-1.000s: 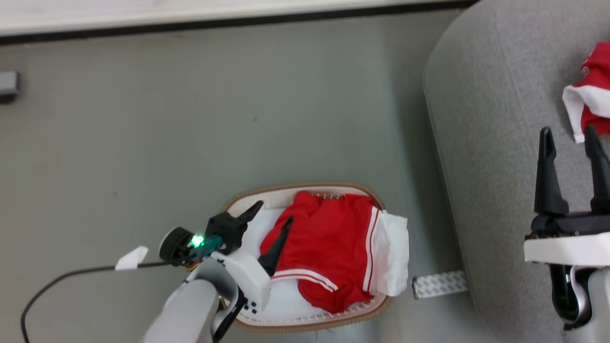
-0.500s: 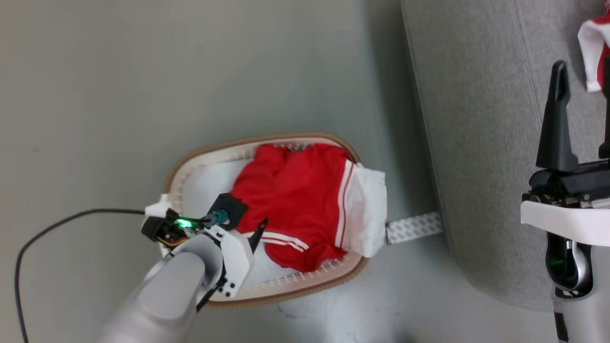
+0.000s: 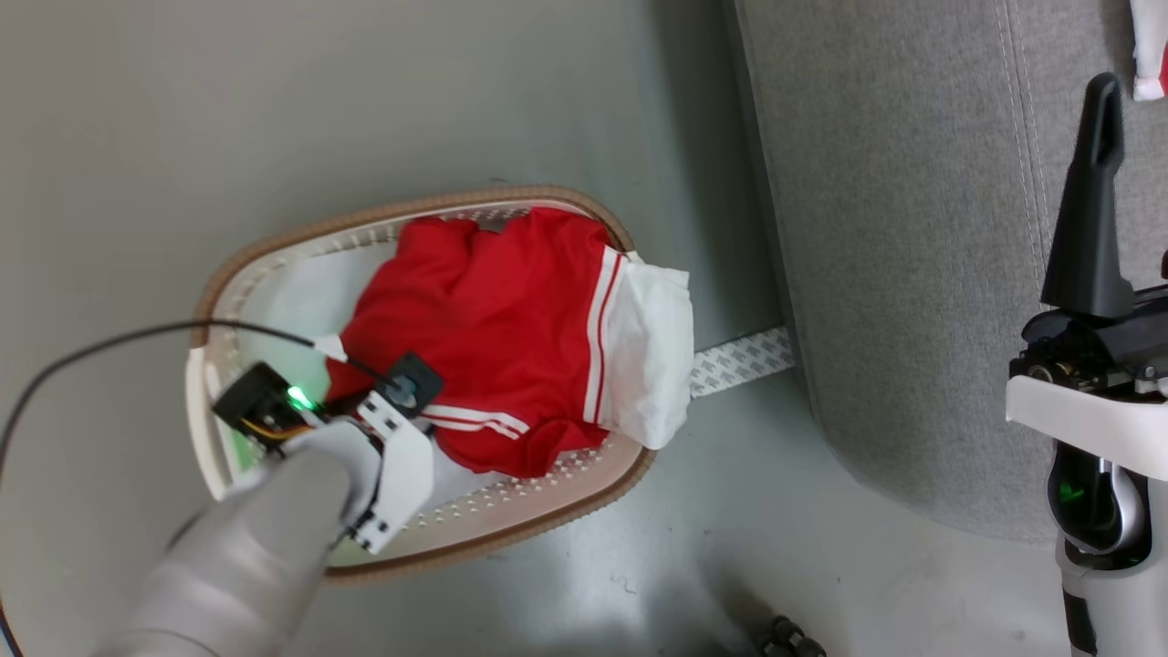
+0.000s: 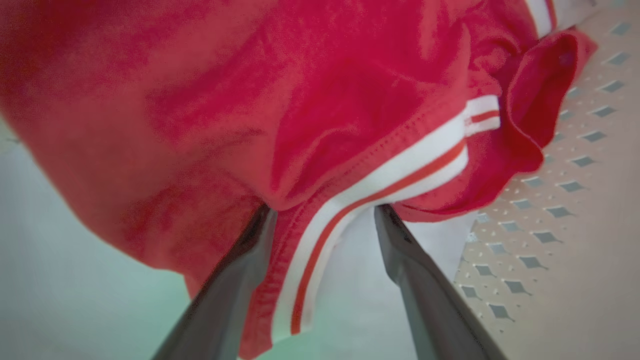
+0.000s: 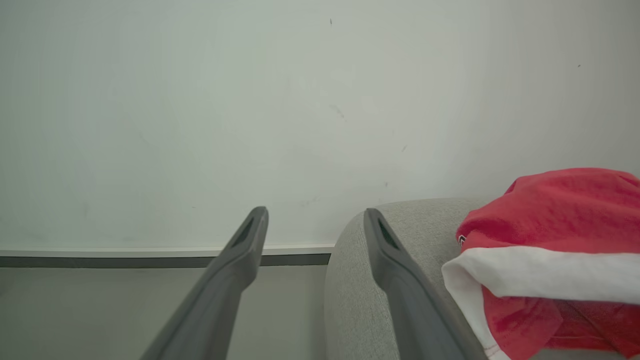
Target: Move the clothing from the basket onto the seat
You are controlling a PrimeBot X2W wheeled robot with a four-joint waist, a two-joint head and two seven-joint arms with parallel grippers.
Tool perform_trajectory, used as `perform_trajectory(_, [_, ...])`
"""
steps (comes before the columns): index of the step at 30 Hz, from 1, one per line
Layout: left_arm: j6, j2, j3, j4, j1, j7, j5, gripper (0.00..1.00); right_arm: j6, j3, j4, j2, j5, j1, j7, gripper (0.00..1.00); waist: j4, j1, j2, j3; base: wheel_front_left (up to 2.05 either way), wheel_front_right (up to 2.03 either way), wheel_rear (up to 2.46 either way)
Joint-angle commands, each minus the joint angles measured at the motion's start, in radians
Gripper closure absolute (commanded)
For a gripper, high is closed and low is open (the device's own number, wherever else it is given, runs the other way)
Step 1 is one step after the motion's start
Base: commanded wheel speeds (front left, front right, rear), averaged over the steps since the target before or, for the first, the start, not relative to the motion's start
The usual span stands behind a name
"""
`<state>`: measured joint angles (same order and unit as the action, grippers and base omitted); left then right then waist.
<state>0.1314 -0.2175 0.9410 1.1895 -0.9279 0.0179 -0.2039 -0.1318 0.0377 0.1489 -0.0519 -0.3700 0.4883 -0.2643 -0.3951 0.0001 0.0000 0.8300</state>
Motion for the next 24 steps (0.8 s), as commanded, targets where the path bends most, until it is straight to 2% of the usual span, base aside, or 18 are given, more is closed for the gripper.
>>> perform_trajectory(1, [-0.002, -0.015, 0.007, 0.015, -0.025, -0.010, 0.007, 0.00, 0.002, -0.002, 0.007, 0.002, -0.008, -0.001, 0.000, 0.00, -0.014, -0.0001, 0.0000, 0.016, 0.00, 0.00, 0.00])
perform_trajectory(8, [-0.008, -0.024, 0.063, 0.073, -0.070, -0.096, 0.052, 0.00, 0.002, 0.007, 0.013, 0.002, -0.032, -0.002, 0.000, 0.00, -0.028, -0.0001, 0.0000, 0.047, 0.00, 0.00, 0.00])
perform_trajectory(12, [-0.010, -0.029, 0.080, 0.083, -0.088, -0.101, 0.053, 0.00, 0.002, 0.012, 0.007, 0.002, -0.039, 0.005, 0.000, 0.00, -0.034, -0.0001, 0.0000, 0.056, 0.00, 0.00, 0.00])
perform_trajectory(13, [-0.010, -0.031, 0.081, 0.085, -0.090, -0.102, 0.052, 0.03, 0.002, 0.012, 0.005, 0.002, -0.041, 0.006, 0.000, 0.00, -0.035, -0.0001, 0.0000, 0.057, 0.00, 0.00, 0.00])
perform_trajectory(14, [-0.010, -0.032, 0.084, 0.087, -0.092, -0.101, 0.051, 0.55, 0.002, 0.011, 0.003, 0.002, -0.041, 0.007, 0.000, 0.00, -0.035, -0.0001, 0.0000, 0.057, 0.00, 0.00, 0.00])
perform_trajectory(15, [-0.010, -0.033, 0.084, 0.087, -0.094, -0.092, 0.049, 1.00, 0.002, 0.010, 0.001, 0.002, -0.041, 0.007, 0.000, 0.00, -0.035, -0.0001, 0.0000, 0.057, 0.00, 0.00, 0.00])
perform_trajectory(24, [-0.002, 0.003, 0.093, 0.085, -0.085, -0.026, 0.020, 1.00, 0.002, -0.011, -0.025, 0.002, -0.010, 0.000, 0.000, 0.00, -0.002, -0.0001, 0.0000, 0.002, 0.00, 0.00, 0.00])
